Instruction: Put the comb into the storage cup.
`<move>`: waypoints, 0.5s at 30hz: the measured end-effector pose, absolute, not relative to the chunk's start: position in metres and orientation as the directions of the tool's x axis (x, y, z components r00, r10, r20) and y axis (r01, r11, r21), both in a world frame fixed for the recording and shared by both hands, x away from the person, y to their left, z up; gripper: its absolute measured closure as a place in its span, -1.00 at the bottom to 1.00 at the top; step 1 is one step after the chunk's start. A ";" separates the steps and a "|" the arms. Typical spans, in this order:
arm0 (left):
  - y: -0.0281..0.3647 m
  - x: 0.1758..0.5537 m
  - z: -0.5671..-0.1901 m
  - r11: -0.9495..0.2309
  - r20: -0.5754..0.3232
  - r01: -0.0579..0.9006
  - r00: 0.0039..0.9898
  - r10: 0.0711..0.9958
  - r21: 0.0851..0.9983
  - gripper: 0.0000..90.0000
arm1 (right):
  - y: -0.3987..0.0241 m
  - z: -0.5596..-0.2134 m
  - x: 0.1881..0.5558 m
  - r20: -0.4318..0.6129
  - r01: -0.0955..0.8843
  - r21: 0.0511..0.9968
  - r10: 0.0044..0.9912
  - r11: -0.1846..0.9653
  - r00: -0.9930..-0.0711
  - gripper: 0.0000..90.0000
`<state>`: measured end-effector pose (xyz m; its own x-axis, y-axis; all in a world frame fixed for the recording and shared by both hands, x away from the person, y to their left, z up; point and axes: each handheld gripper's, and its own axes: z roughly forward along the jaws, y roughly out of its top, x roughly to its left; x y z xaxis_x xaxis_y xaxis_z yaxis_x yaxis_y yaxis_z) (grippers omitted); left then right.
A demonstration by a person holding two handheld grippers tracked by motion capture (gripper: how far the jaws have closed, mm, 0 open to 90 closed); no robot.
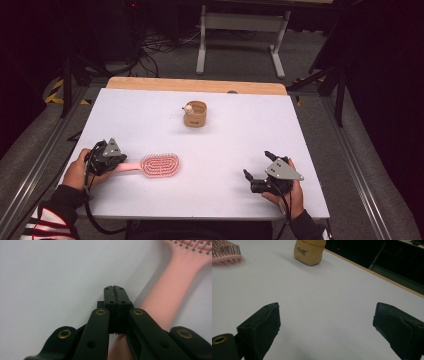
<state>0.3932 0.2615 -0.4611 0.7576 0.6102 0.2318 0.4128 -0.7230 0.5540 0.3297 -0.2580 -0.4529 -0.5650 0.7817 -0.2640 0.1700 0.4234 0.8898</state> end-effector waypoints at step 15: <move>0.258 0.361 -0.461 -0.741 0.238 0.397 0.774 0.587 0.541 1.00 | -0.257 -0.453 0.330 -0.267 0.180 0.883 0.779 0.433 -0.568 -0.82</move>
<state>0.3611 0.2584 -0.4610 0.7736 0.5874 0.2376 0.3969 -0.7414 0.5411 0.3300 -0.2571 -0.4533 -0.5677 0.7789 -0.2666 0.1797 0.4332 0.8832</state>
